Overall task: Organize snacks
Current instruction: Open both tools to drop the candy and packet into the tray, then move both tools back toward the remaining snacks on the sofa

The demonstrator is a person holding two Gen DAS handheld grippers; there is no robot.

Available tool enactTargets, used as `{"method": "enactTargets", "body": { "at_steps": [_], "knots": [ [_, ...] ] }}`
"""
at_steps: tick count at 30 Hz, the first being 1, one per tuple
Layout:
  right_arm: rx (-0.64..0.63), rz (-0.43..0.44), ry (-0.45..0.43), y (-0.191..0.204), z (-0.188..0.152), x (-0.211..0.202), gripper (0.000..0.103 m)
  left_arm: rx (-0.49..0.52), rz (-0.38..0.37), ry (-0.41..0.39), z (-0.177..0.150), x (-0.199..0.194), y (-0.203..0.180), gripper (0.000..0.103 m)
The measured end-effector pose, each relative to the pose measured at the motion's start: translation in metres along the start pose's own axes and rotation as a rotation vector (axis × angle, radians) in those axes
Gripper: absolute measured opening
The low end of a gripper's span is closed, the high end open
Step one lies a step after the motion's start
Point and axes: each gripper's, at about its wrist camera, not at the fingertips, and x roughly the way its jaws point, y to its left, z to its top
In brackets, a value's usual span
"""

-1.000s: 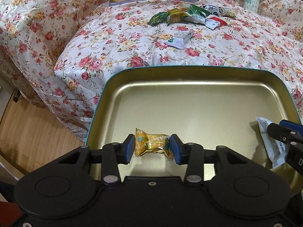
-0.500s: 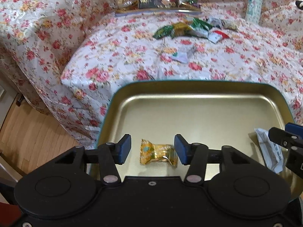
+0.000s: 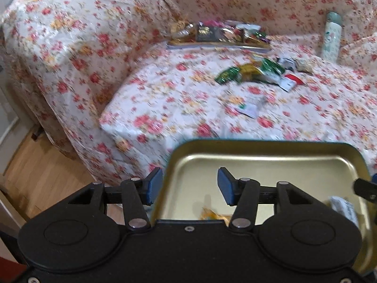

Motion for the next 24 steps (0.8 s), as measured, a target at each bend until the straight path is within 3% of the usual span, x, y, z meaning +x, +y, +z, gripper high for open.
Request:
{"method": "enactTargets", "body": {
  "at_steps": [13,21,24],
  "knots": [
    [0.032,-0.069,-0.109,-0.007,0.017,0.008,0.044,-0.055,0.181,-0.220,0.022,0.028,0.031,0.070],
    [0.063,-0.098,-0.155,-0.012,0.019,0.025,0.044,-0.155,0.058,-0.146,0.019,0.053,0.055,0.070],
    [0.063,-0.098,-0.153,-0.013,0.019,0.031,0.044,-0.151,0.047,-0.114,0.018,0.062,0.054,0.070]
  ]
}}
